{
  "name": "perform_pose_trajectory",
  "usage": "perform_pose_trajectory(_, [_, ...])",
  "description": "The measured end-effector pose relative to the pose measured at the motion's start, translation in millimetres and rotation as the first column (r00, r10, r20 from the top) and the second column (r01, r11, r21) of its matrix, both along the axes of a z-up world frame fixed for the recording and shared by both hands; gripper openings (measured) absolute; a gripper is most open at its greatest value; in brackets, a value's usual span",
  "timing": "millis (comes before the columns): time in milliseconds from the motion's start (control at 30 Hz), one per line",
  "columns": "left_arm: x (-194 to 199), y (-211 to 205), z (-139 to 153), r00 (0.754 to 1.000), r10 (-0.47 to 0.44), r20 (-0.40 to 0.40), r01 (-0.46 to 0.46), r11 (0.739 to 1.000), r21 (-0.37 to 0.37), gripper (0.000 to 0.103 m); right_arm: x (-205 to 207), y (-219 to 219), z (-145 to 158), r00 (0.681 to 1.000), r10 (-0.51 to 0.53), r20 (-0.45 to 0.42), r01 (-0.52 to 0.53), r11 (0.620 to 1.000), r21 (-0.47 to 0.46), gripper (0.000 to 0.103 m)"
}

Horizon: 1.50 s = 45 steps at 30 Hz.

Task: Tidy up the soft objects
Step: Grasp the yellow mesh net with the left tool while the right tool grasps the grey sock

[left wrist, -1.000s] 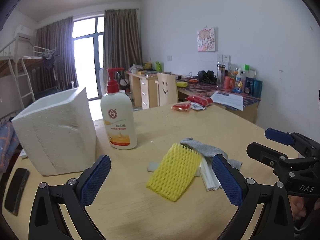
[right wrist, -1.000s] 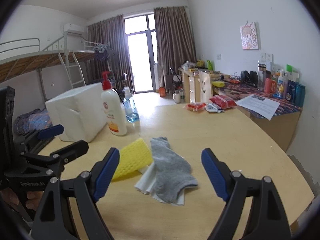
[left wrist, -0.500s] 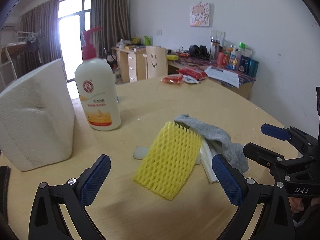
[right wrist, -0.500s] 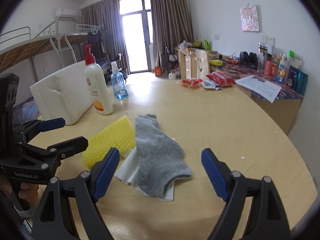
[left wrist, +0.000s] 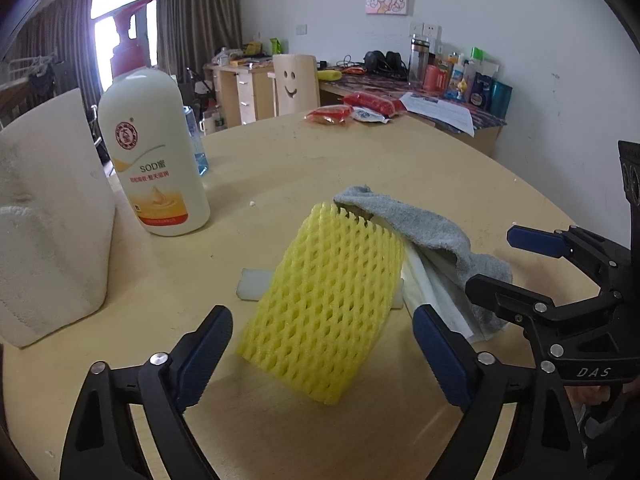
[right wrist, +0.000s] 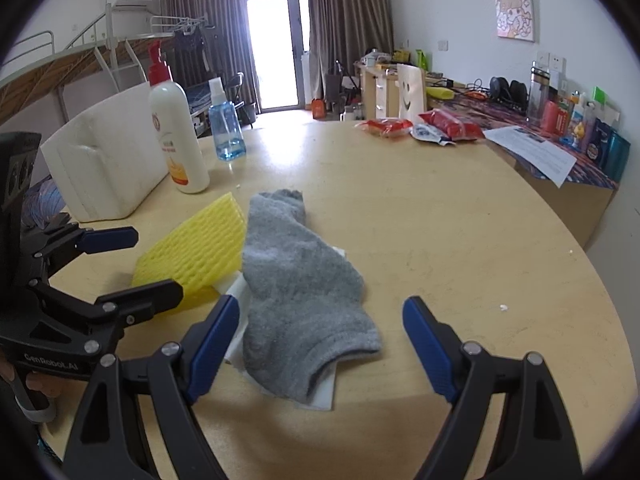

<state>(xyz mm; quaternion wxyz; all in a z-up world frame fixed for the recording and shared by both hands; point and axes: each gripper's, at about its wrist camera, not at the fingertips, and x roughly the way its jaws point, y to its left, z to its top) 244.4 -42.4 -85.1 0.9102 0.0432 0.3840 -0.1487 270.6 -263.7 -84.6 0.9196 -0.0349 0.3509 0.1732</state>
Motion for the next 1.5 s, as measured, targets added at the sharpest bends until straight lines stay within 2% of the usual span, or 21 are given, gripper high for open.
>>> perform_pose_trajectory(67, [3,1,-2,1.000,0.003,-0.018,-0.003,1.000,-0.005,0.085,2,2,-2,1.000,0.000,-0.006,-0.001,1.000,-0.012,0.085])
perform_pose_trajectory(133, [5,3,-4,1.000,0.006,-0.030,-0.006,1.000,-0.007,0.080,4,4,-4,0.999,0.017,-0.030,-0.017,1.000,-0.005,0.076])
perform_pose_trajectory(267, [7,4,-6,0.999,0.002,-0.049,-0.003,1.000,-0.009,0.069,6,5,-7,0.998,0.021,-0.057,-0.021,1.000,-0.004,0.069])
perform_pose_trajectory(367, [5,1,-7,0.999,-0.014,-0.049,0.014,1.000,0.003,0.063,9,4,-9,0.997,0.022,-0.078,-0.023,1.000,0.001,0.057])
perform_pose_trajectory(533, [1,-2,-7,0.999,-0.031,-0.036,0.032,0.999,0.025,0.036,10,0,-10,0.996,0.001,-0.092,0.000,1.000,0.009,0.034])
perform_pose_trajectory(600, [-1,-3,-7,0.999,-0.041,-0.032,0.042,0.999,0.033,0.032,10,-2,-9,0.996,-0.002,-0.092,0.004,1.000,0.021,0.029])
perform_pose_trajectory(633, [-1,-3,-7,0.999,-0.042,-0.027,0.043,0.998,0.034,0.026,9,-4,-9,0.996,-0.011,-0.089,0.013,1.000,0.023,0.028])
perform_pose_trajectory(700, [-1,-4,-6,0.998,-0.061,-0.032,0.061,0.998,0.012,0.020,9,-7,-7,0.996,-0.016,-0.085,0.018,0.999,0.030,0.027])
perform_pose_trajectory(1200, [-14,-4,1,0.995,-0.098,0.018,0.098,0.995,-0.012,0.012,-8,-29,17,0.998,-0.064,-0.004,0.064,0.996,0.063,0.026])
perform_pose_trajectory(1367, [-20,0,7,0.992,-0.109,0.057,0.111,0.993,-0.034,0.012,-13,-38,24,0.995,-0.094,0.023,0.092,0.993,0.080,0.022])
perform_pose_trajectory(1500, [-20,-1,7,0.993,-0.104,0.058,0.106,0.994,-0.026,0.012,-8,-35,21,0.997,-0.073,0.010,0.072,0.995,0.063,0.022])
